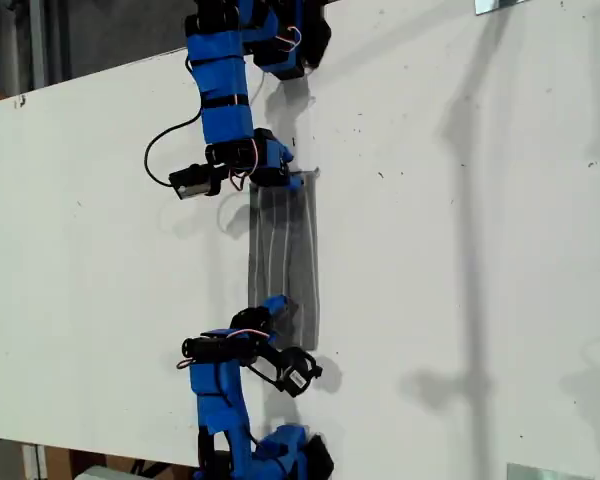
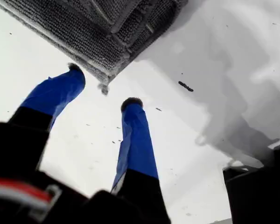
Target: Grasp corners of a square towel and fold twice.
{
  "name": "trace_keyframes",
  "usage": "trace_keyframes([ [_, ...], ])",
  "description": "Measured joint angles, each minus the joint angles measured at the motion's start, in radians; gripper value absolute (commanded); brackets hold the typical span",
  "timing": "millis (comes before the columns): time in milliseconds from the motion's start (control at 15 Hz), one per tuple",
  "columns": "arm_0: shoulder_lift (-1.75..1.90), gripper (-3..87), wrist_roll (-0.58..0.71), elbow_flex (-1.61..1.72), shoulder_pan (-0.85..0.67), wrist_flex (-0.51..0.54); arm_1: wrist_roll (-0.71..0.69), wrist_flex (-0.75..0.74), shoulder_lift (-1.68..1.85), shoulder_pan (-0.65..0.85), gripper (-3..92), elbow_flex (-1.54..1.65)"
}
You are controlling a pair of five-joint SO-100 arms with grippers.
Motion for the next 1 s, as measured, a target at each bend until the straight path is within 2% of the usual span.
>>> trace_keyframes([
  [667,0.37,27.9,-0.003,0.176,-0.031,0.008,-0.077,0.002,0.0,0.08,23.2,0.0],
  [867,0.364,28.6,0.083,0.233,-0.19,0.011,-0.084,-0.003,0.0,0.083,23.1,0.0],
  [1000,0.242,28.8,0.109,0.23,-0.213,-0.026,-0.084,-0.026,-0.02,0.074,23.1,0.0],
])
